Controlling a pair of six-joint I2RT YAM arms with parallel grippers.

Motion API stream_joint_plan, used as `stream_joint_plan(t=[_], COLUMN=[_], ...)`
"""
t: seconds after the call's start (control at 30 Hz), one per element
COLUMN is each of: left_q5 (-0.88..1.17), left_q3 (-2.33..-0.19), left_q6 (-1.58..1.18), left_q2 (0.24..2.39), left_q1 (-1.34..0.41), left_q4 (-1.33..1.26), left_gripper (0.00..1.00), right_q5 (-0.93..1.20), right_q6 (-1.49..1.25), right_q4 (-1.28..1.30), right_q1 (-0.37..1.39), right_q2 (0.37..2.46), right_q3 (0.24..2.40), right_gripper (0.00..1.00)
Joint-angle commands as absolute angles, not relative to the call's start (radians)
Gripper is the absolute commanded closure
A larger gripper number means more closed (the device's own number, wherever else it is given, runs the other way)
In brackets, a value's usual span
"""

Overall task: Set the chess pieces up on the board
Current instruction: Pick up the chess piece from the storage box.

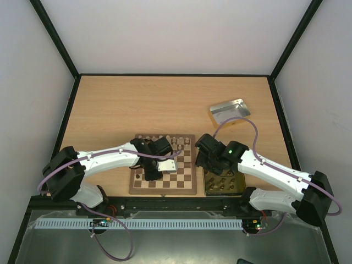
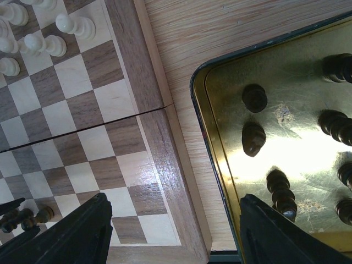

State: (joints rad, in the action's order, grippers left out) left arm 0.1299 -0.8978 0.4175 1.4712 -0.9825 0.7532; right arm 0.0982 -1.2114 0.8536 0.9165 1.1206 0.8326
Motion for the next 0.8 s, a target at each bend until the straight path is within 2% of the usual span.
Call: stream_joint_plan(t=[0.0,0.77], left_q5=[0.115,0.168], left_q3=[-0.9,-0.92], left_q6=[0.421,0.437], left_q2=[1.457,1.404], left_q1=[-0.98,-0.979], left_q4=[0.756,0.827], left_gripper=[0.68,0.66], right_q5=[0.084,0.113], right_q6=[-1.201,-1.196], right_q4=[0.854,0.848], right_q1=[0.914,0.914], right_q2=[1.125,1.111], right_q3=[0.833,0.807], right_gripper=[0.37,0.37])
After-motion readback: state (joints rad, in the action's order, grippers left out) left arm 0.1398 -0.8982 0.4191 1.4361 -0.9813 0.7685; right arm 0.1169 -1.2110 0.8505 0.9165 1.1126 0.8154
